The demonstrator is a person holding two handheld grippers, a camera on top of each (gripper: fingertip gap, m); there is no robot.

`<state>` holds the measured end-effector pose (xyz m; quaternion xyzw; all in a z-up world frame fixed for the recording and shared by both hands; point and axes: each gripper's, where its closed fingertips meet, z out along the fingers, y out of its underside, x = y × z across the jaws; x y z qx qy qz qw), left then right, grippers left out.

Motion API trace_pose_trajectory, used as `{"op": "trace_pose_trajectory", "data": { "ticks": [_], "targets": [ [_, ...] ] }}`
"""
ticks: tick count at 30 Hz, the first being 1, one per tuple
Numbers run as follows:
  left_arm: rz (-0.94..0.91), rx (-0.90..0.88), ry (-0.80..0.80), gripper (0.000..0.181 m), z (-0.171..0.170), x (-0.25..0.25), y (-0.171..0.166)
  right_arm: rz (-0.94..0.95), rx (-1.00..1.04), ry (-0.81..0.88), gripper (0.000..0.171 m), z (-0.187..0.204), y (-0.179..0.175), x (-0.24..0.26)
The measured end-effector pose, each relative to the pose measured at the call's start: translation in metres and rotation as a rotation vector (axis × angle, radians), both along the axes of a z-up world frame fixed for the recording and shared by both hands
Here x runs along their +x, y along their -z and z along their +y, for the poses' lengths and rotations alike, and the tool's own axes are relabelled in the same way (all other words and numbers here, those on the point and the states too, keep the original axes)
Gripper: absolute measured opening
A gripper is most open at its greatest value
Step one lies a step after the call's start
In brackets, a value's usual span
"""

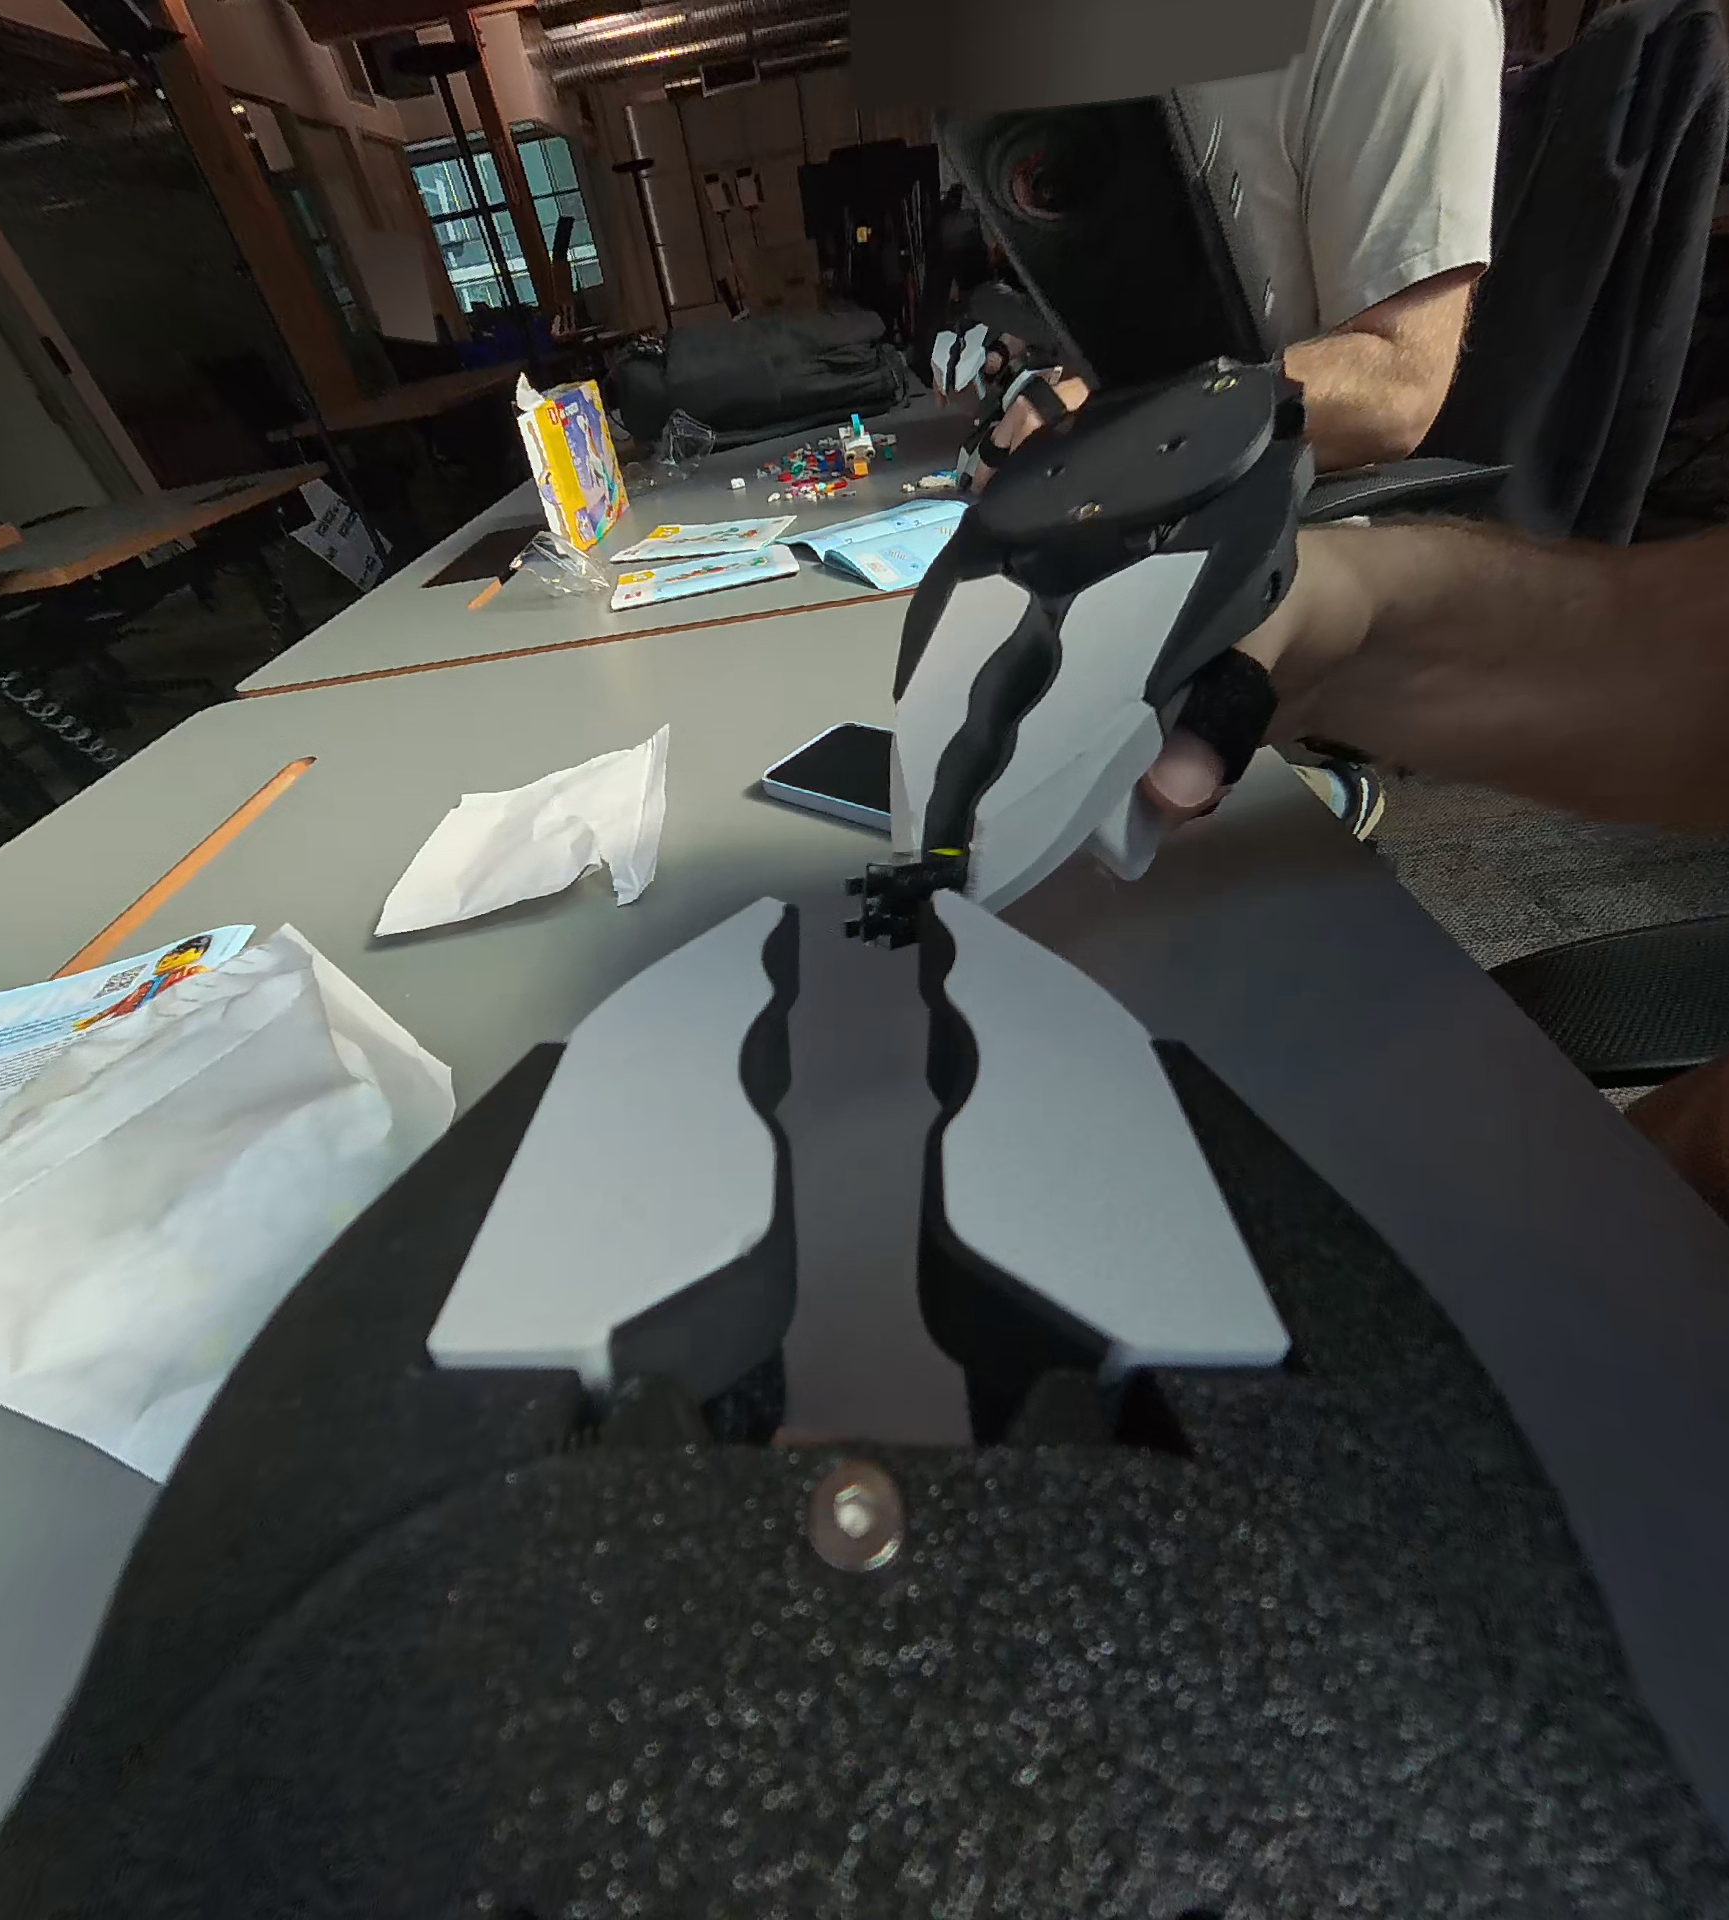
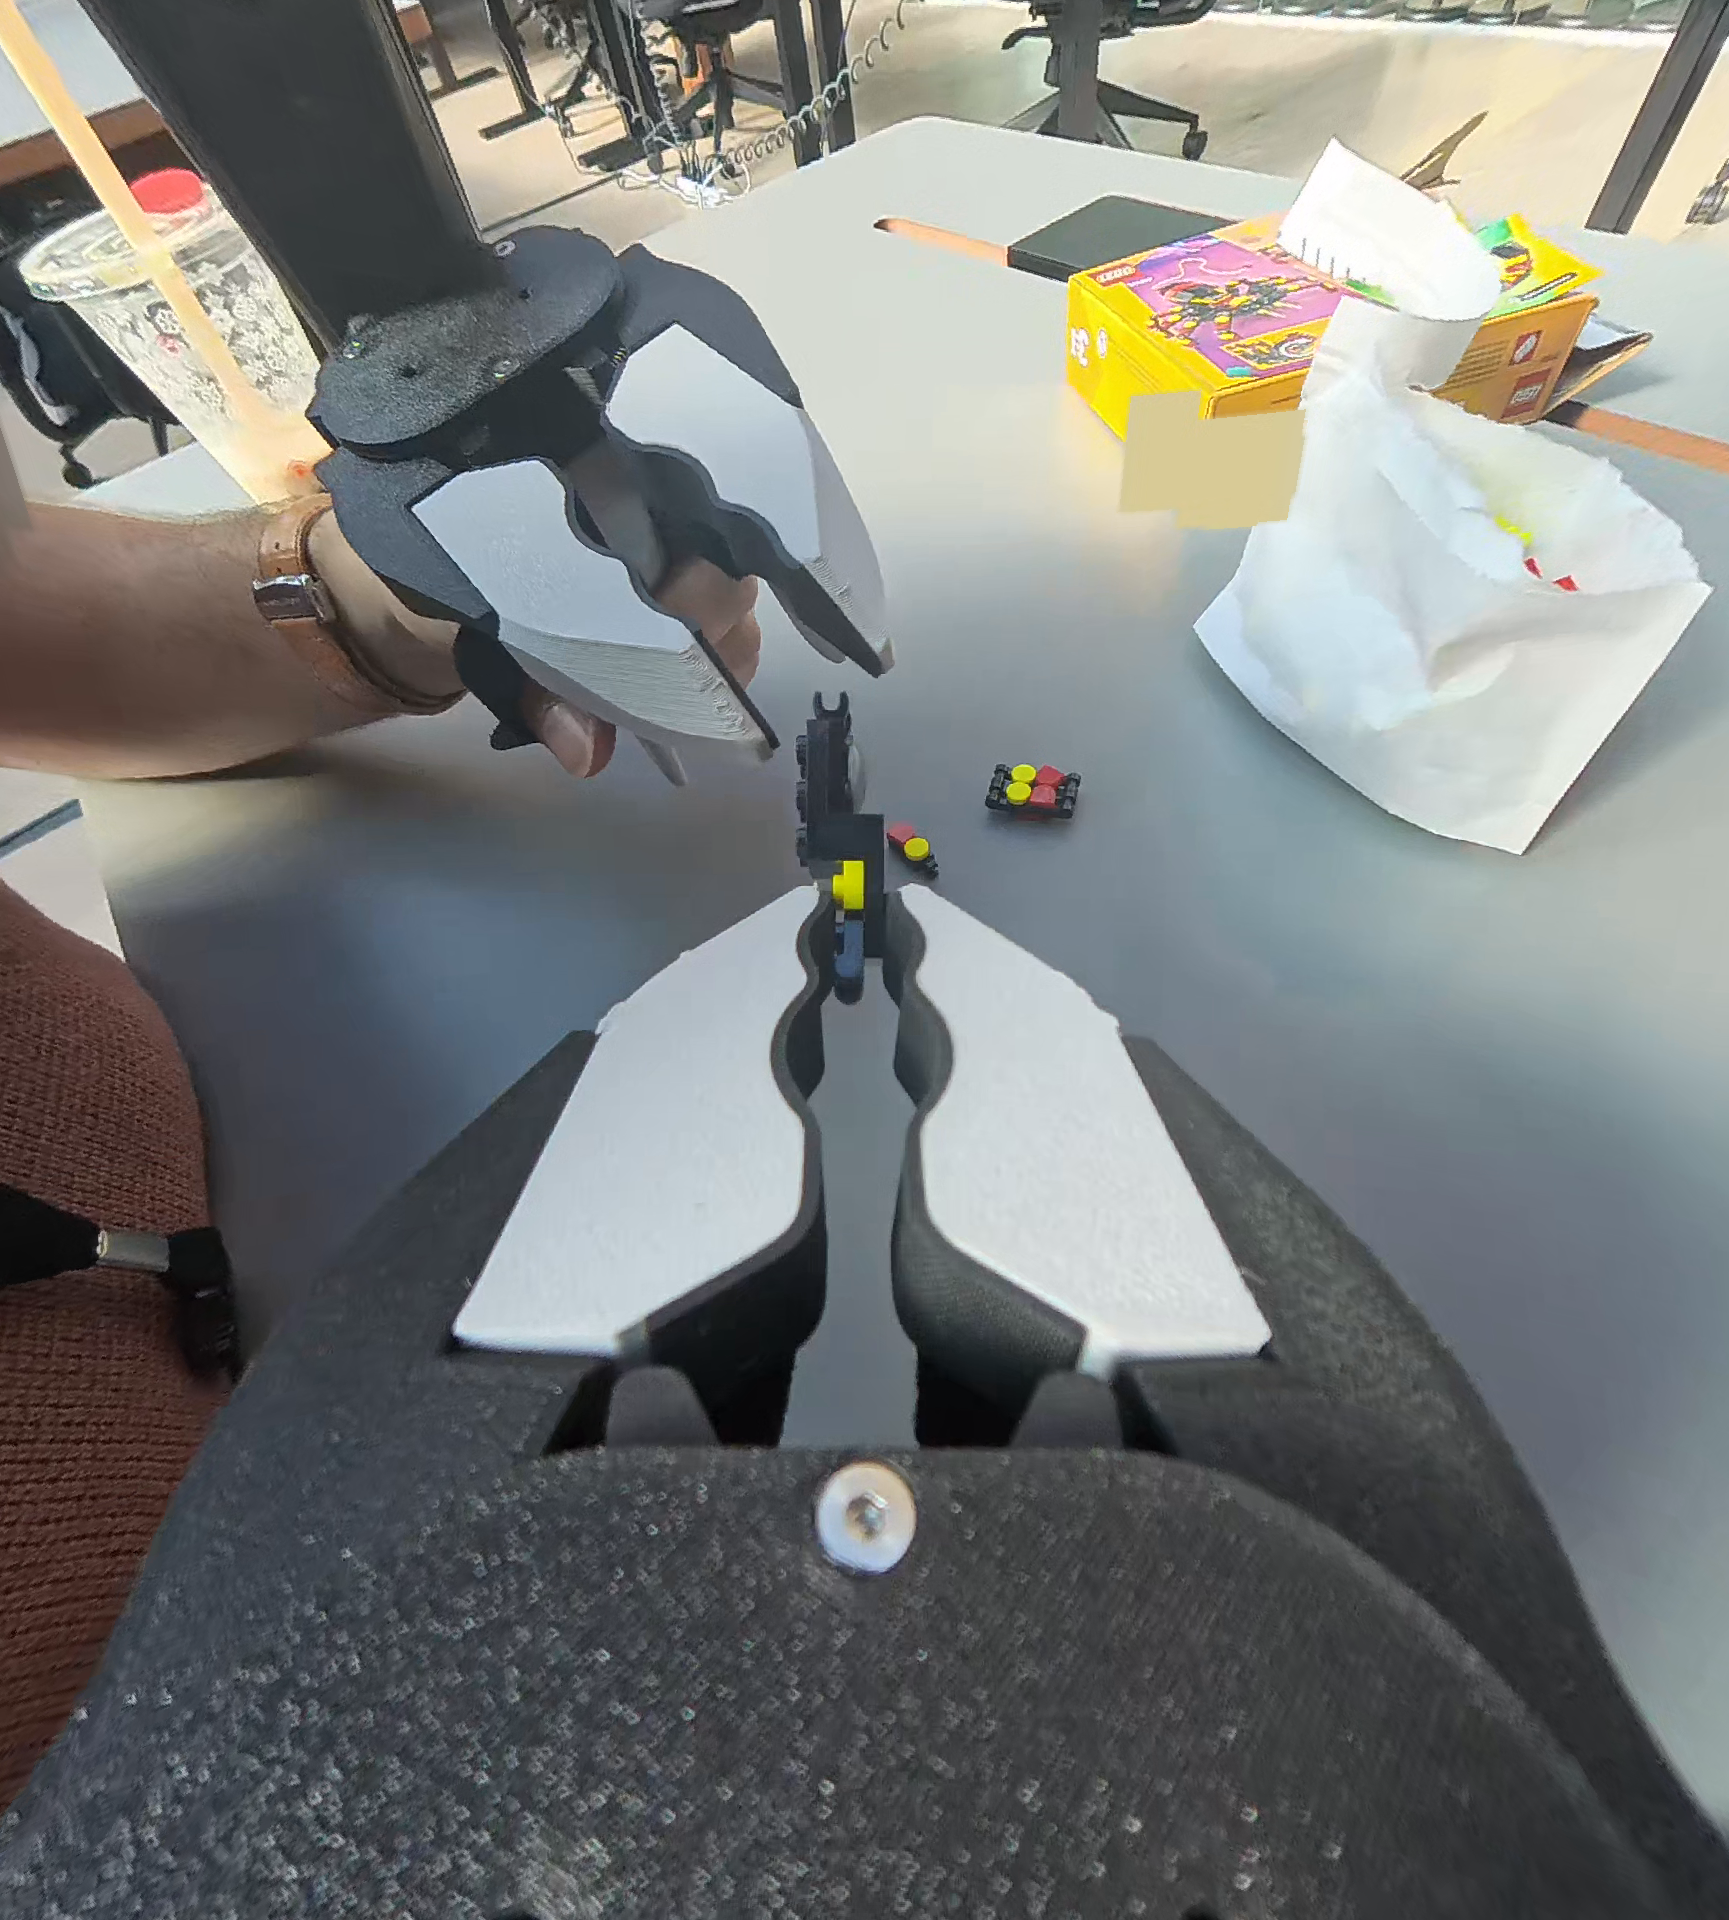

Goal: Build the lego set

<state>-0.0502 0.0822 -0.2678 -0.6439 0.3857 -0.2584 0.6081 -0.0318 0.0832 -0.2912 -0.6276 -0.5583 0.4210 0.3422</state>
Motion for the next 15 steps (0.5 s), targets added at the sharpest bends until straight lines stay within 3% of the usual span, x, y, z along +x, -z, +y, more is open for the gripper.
{"op": "trace_pose_trajectory", "data": {
  "ticks": [3, 6, 10, 15],
  "targets": [
    [-0.020, 0.014, 0.017, 0.013, -0.002, 0.000, -0.003, 0.006, 0.078, -0.002, 0.008, 0.000, -0.004, 0.000],
    [-0.040, 0.071, 0.071, 0.000, -0.010, 0.001, -0.011, -0.028, 0.299, -0.028, 0.008, -0.002, -0.004, 0.000],
    [0.094, 0.147, 0.122, 0.003, -0.020, 0.005, -0.005, -0.076, 0.493, -0.090, 0.008, -0.006, -0.005, 0.001],
    [0.231, 0.198, 0.142, 0.015, -0.025, 0.011, 0.004, -0.088, 0.516, -0.177, 0.008, -0.013, -0.008, 0.003]
  ]
}}
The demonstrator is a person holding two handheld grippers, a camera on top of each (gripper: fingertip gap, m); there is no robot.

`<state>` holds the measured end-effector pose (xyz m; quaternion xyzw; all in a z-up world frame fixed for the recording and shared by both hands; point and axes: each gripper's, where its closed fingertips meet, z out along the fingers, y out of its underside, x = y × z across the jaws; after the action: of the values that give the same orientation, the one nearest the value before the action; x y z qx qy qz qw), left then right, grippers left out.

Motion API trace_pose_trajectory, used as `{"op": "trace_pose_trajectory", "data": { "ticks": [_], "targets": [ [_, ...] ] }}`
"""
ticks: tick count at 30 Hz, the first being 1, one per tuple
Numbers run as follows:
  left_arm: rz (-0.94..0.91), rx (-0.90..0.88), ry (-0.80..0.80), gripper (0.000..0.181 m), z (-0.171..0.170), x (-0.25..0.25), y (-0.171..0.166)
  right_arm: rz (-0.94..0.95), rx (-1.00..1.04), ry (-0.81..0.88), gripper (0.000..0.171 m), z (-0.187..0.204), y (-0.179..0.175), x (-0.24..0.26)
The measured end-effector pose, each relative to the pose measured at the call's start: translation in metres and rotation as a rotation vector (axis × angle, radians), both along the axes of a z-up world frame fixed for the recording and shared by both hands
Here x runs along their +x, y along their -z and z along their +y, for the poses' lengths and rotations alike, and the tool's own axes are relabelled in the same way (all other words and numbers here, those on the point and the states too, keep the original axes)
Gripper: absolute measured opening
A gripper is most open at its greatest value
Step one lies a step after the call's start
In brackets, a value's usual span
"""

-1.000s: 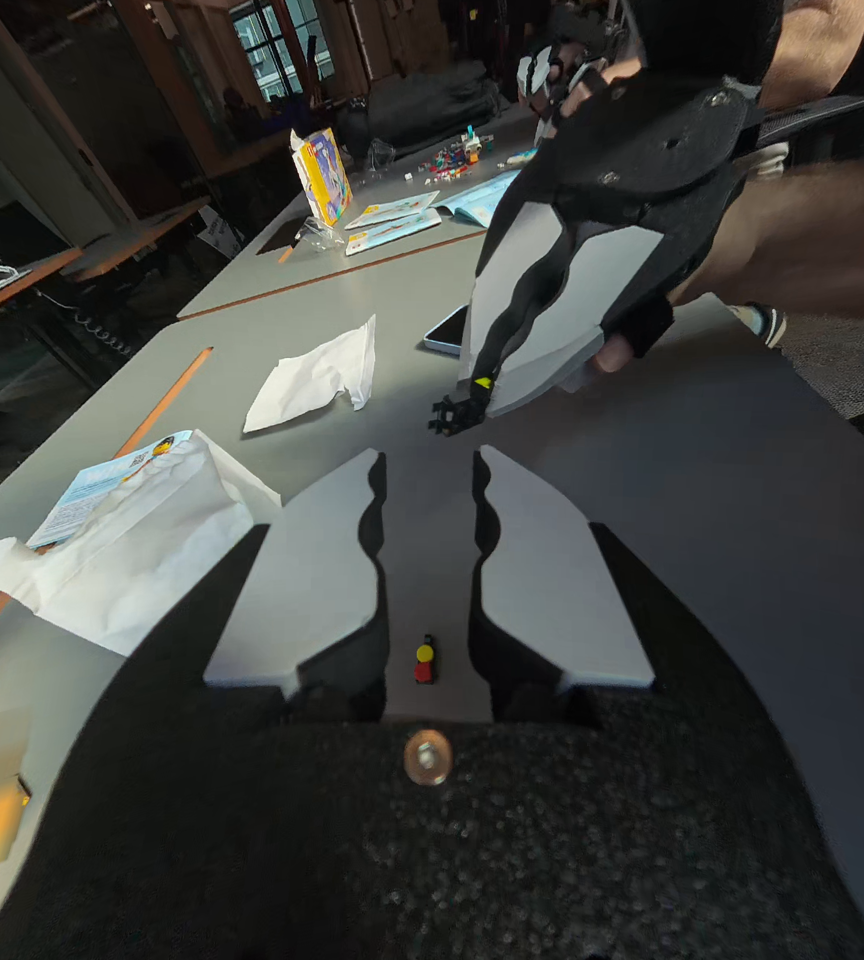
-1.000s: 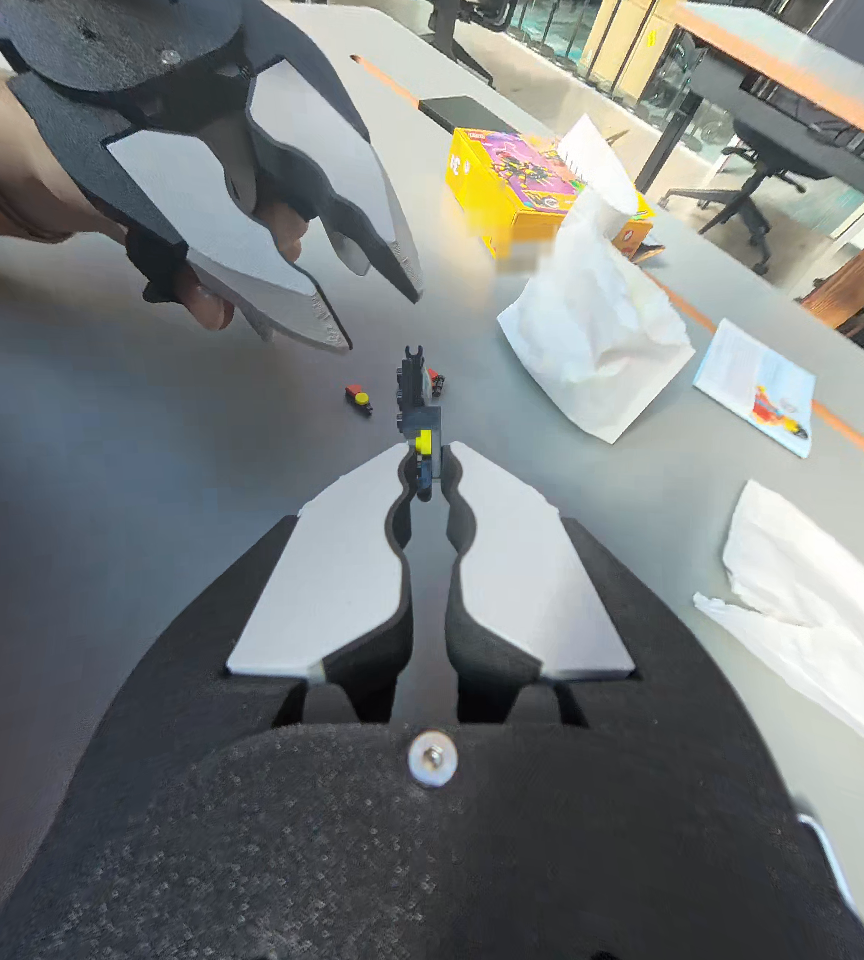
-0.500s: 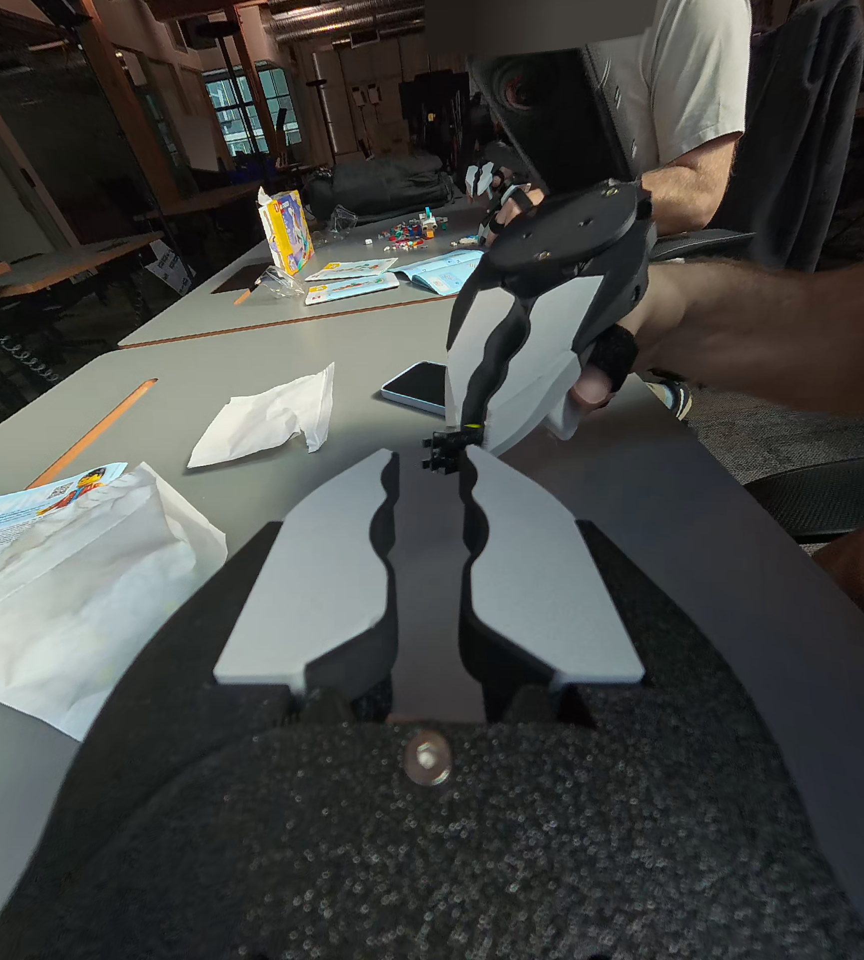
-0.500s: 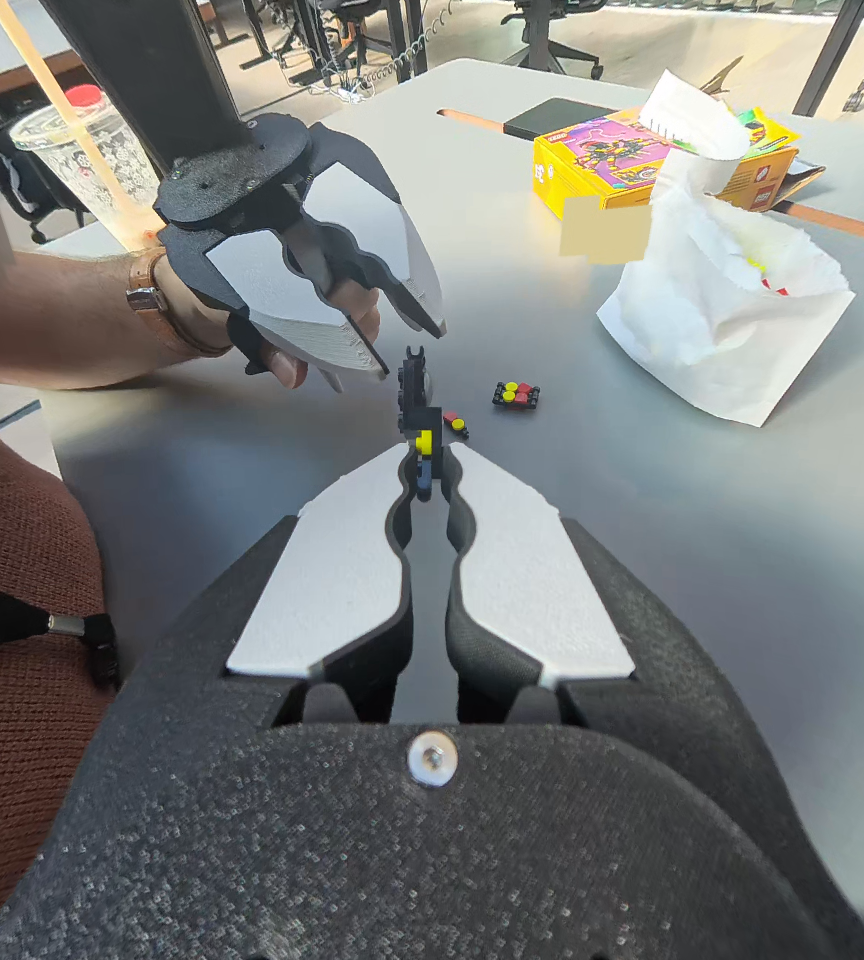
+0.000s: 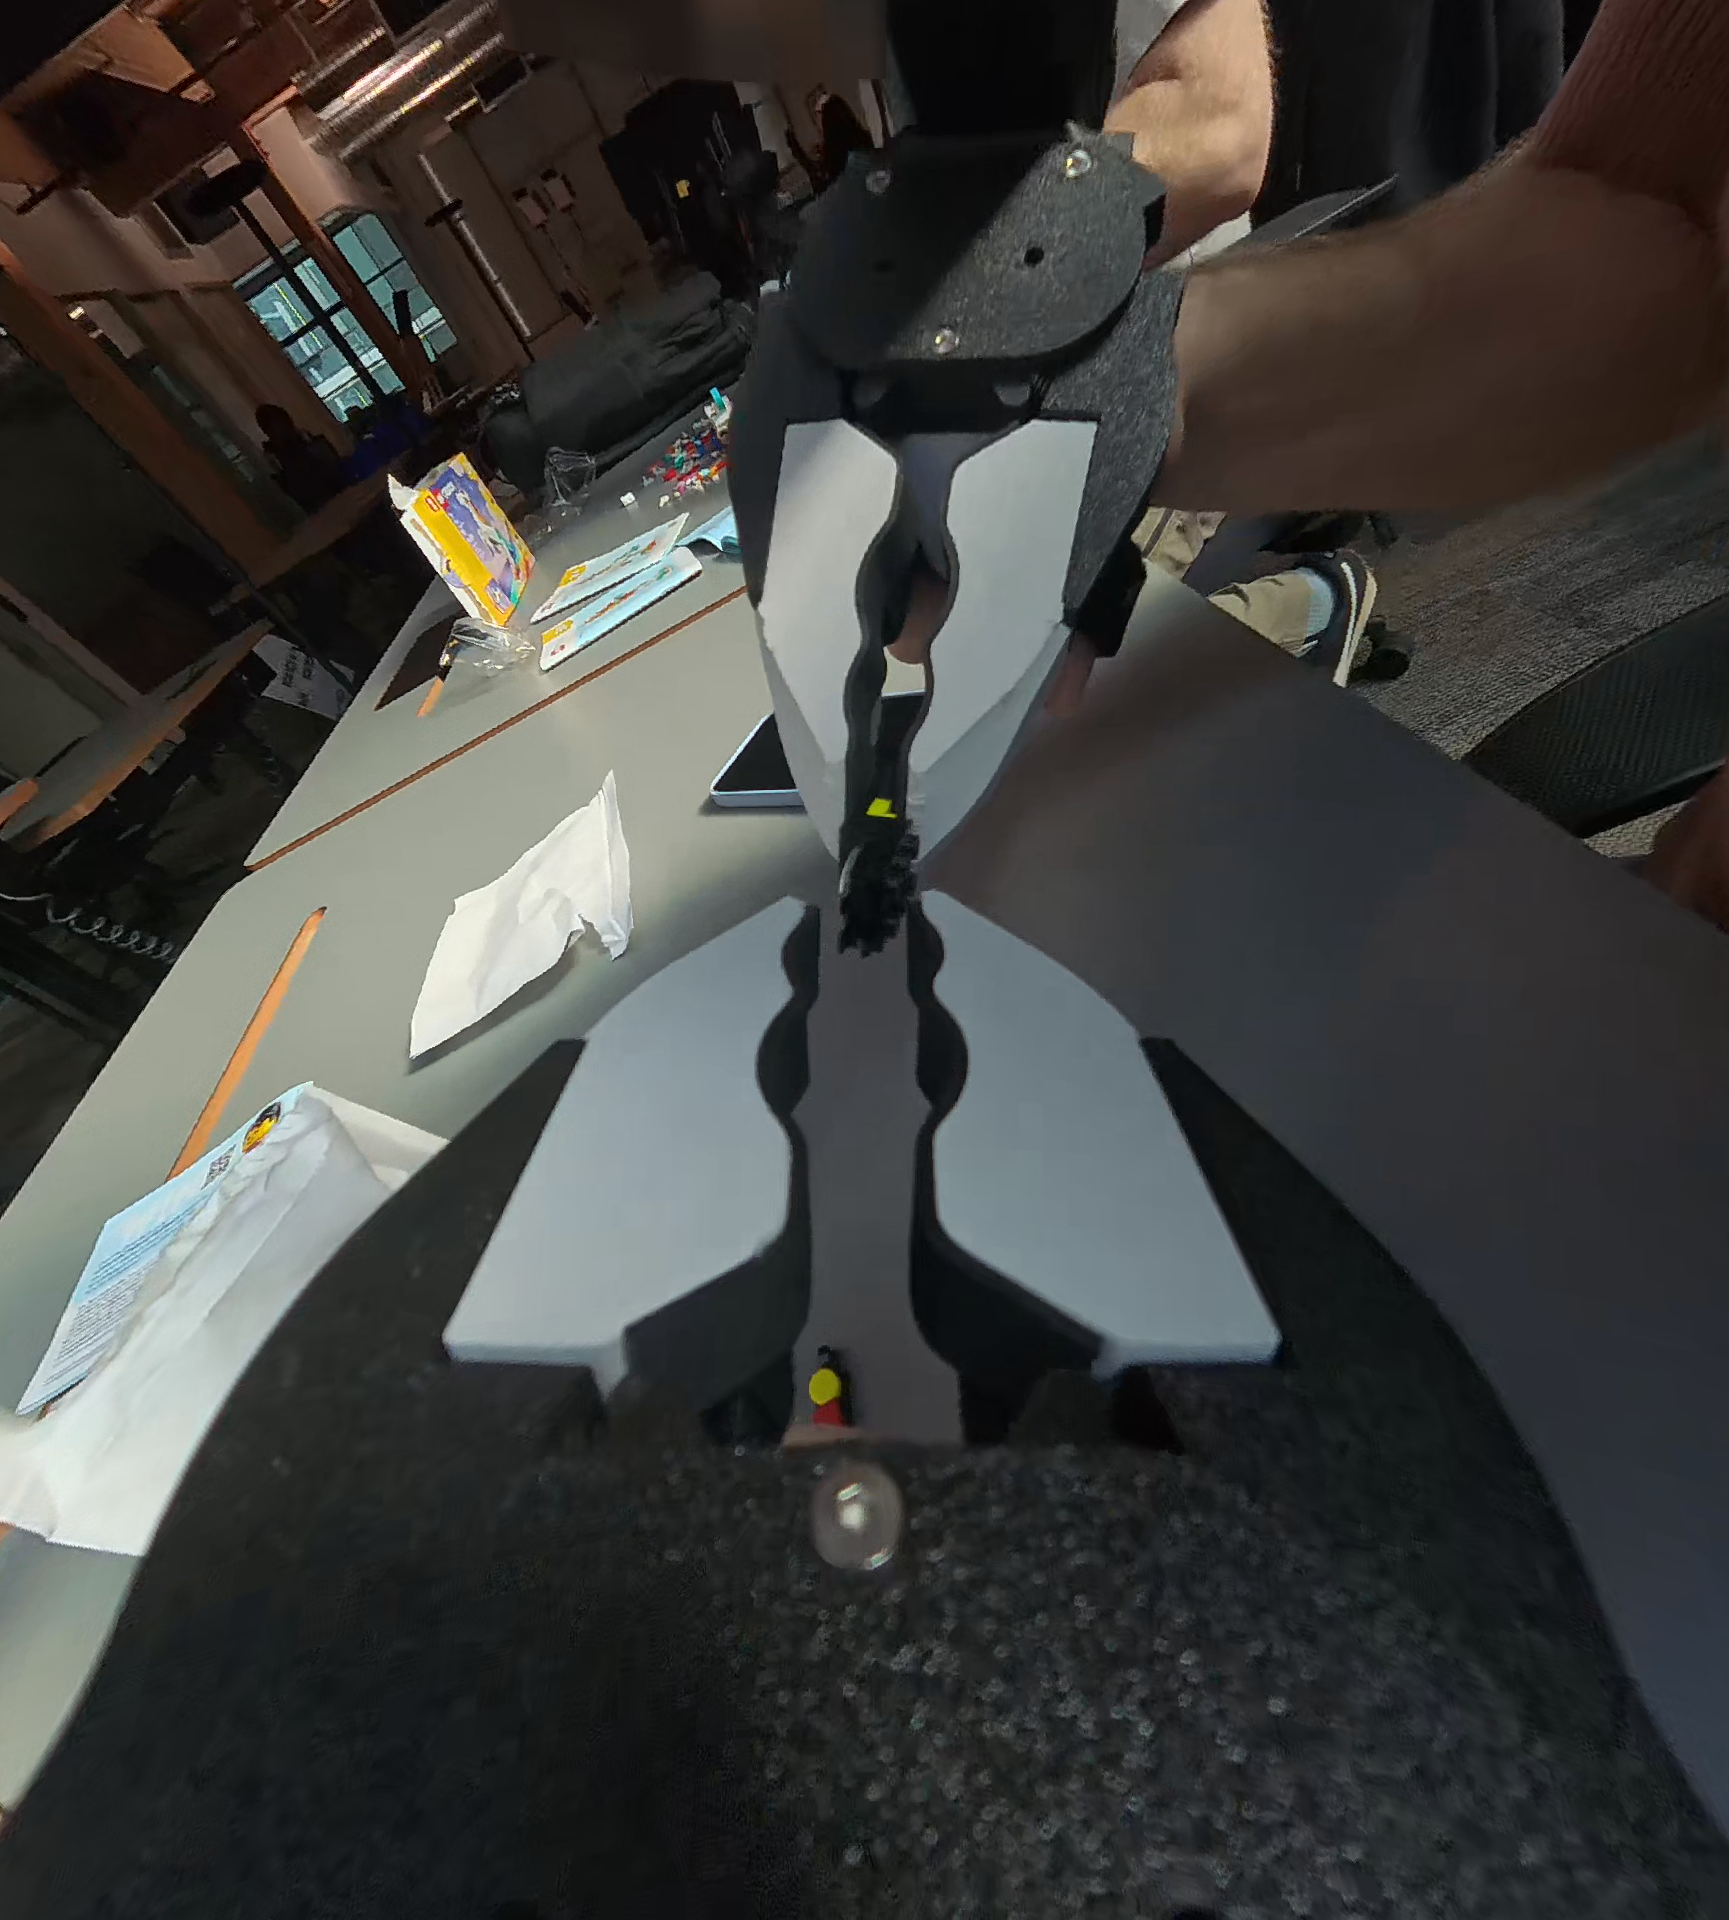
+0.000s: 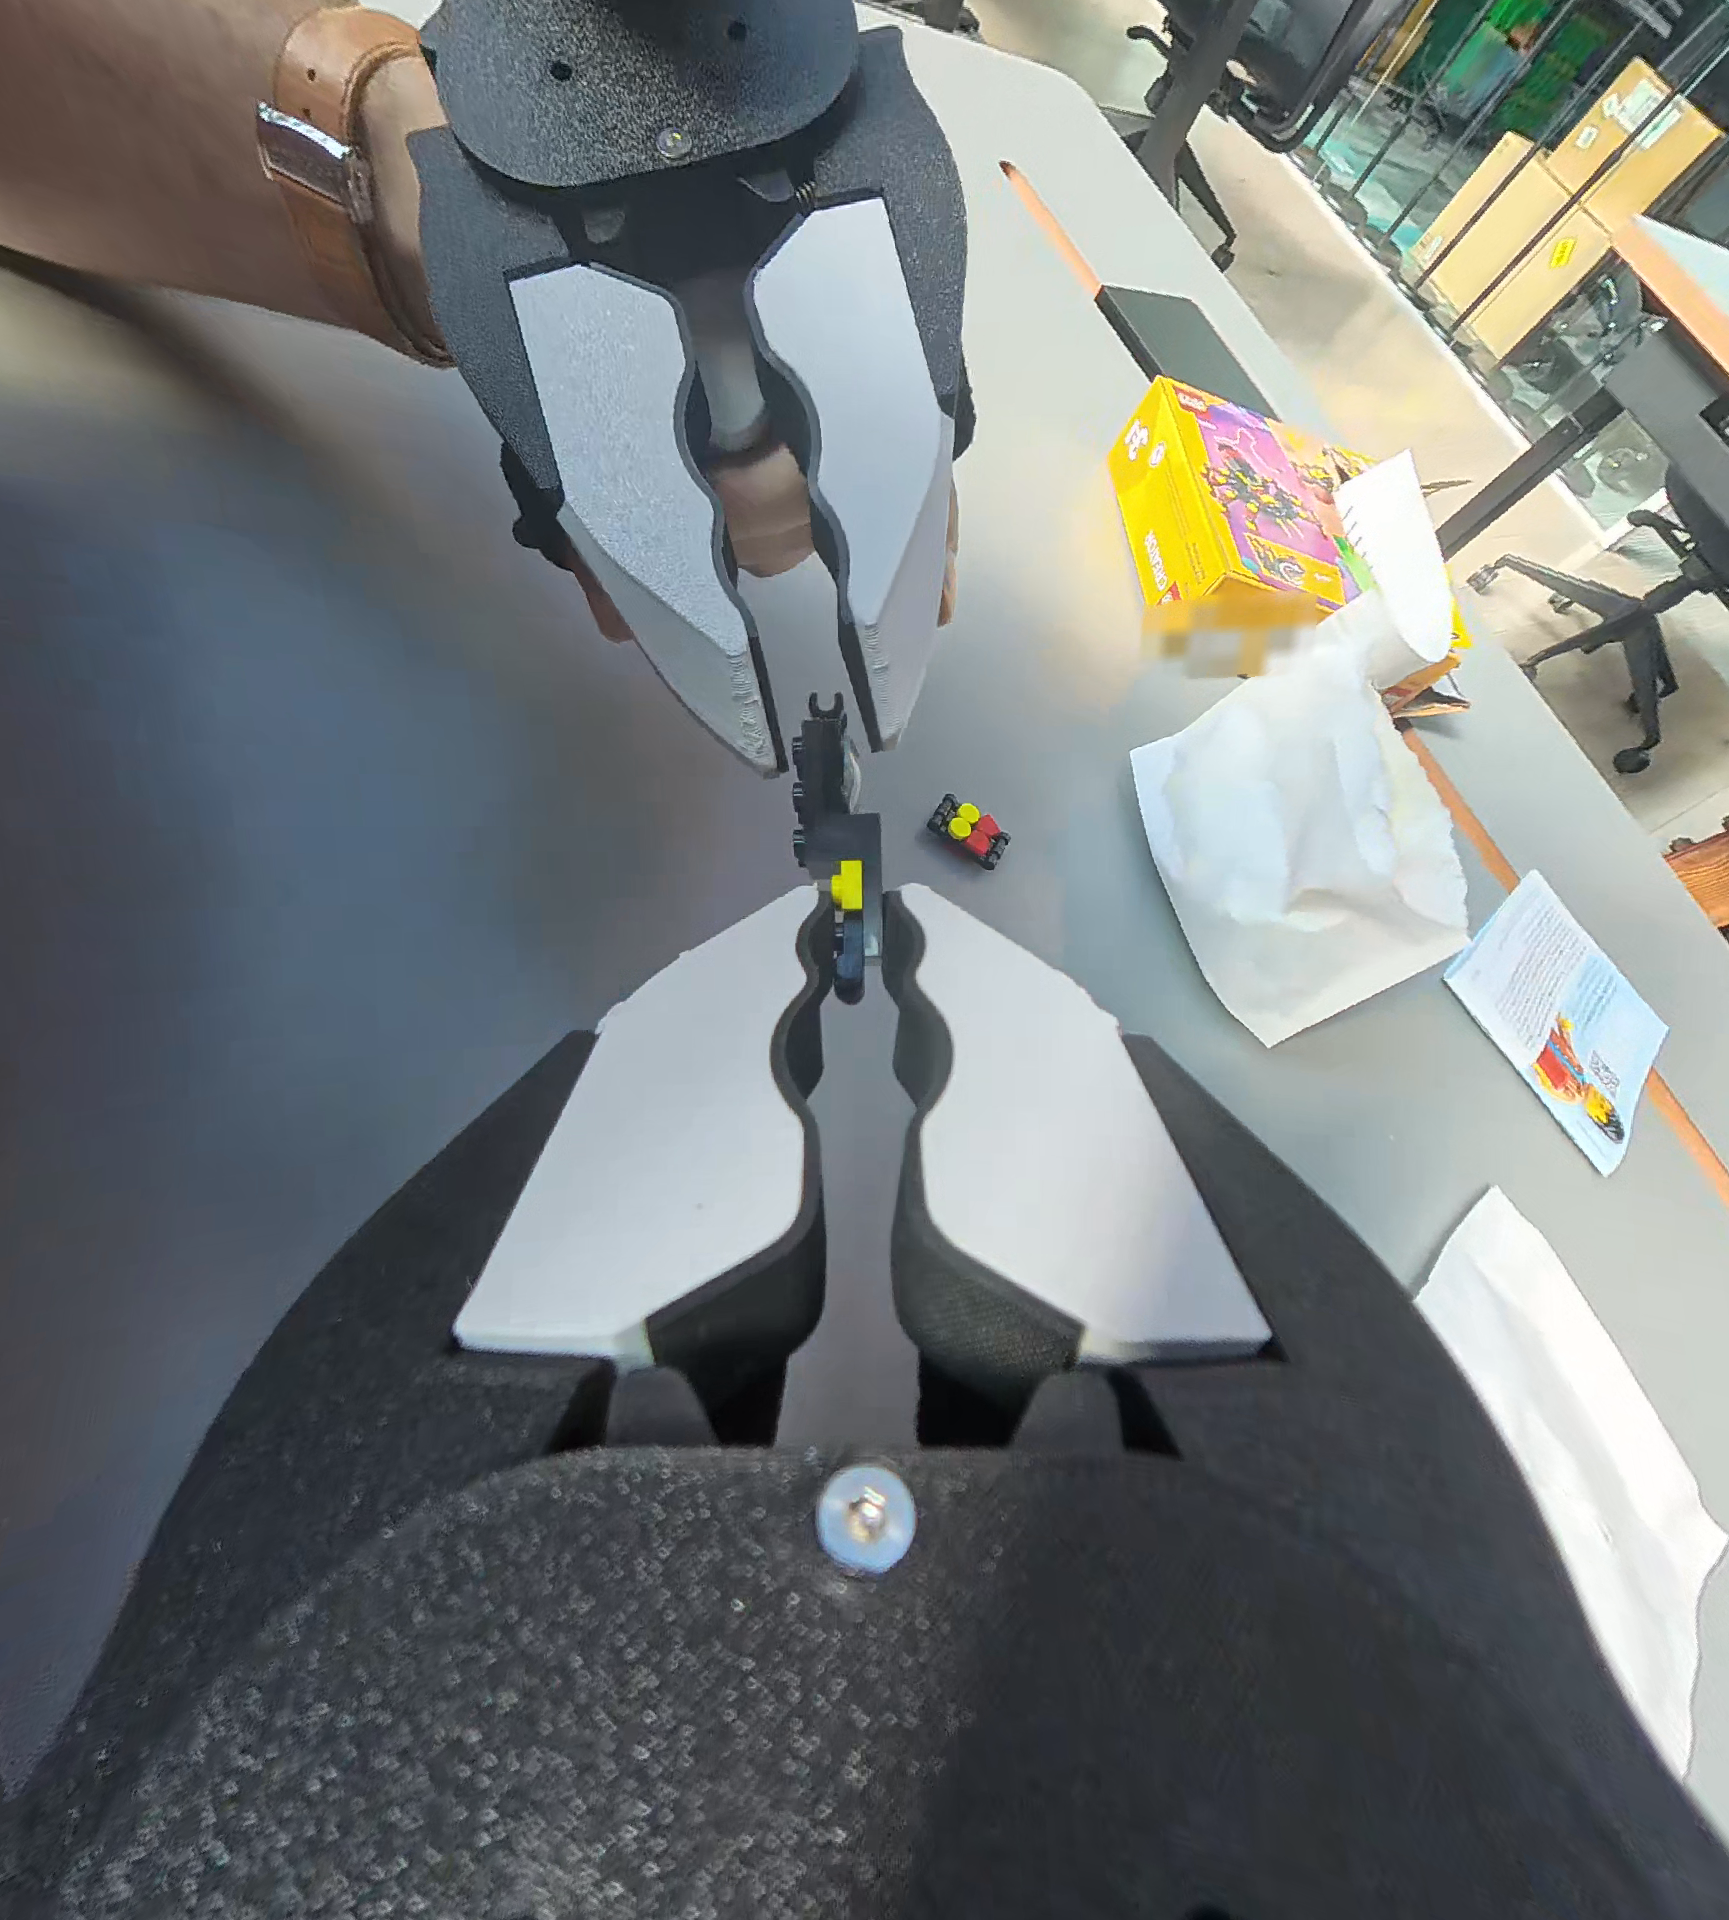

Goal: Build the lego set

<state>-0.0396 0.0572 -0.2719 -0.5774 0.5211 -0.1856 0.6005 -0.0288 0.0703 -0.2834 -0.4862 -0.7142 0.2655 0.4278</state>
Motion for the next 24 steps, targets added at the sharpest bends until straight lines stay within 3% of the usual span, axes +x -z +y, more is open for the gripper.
{"op": "trace_pose_trajectory", "data": {
  "ticks": [14, 24],
  "targets": [
    [0.061, -0.120, 0.157, 0.008, -0.026, 0.008, 0.013, -0.157, 0.149, -0.178, 0.008, -0.019, 0.013, 0.008],
    [-0.368, -0.684, 0.138, 0.007, -0.019, -0.001, 0.025, -0.139, 0.710, -0.233, 0.011, -0.010, 0.027, 0.000]
  ]
}}
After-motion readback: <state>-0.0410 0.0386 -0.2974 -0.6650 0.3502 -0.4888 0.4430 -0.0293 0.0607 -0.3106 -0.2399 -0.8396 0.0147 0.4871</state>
